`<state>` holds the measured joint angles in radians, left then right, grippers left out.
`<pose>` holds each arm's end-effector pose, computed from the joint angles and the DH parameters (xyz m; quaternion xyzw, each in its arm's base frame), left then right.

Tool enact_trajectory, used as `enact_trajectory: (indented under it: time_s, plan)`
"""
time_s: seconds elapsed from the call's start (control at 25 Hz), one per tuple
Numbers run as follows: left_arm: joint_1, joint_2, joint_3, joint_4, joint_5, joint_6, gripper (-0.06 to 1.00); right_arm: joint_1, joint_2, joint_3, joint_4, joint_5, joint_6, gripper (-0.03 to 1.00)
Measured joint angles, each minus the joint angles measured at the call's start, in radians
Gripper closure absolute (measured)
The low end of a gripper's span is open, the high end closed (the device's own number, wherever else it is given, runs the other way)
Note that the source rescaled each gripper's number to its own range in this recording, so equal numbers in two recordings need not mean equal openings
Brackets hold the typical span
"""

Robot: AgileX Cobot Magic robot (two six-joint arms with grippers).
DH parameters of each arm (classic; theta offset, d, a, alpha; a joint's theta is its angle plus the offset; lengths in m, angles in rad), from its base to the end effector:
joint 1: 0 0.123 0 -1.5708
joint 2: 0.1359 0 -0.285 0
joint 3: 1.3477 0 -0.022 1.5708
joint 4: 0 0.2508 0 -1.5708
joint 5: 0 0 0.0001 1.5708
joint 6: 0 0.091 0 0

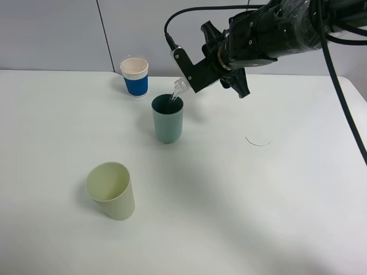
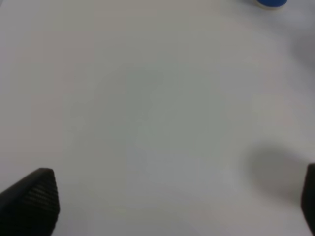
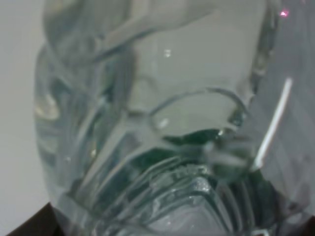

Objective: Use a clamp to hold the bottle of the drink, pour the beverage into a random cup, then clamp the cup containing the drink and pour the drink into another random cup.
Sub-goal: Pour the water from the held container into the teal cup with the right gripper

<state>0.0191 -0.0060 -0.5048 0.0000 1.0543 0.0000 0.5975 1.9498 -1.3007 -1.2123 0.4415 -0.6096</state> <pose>-0.0061 -0.0001 0.2791 -0.0081 0.8487 0.0050 0.5288 0.3732 0.2098 0.2007 -0.7988 0.4076 -0.3793 0.2277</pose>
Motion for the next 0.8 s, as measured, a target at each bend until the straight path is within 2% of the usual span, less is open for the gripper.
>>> enact_trajectory:
  time_s: [0.8]
  plan:
    - [0.0, 0.0, 0.0, 0.0, 0.001, 0.0, -0.06, 0.001, 0.0, 0.0, -0.068, -0.01, 0.0, 0.96]
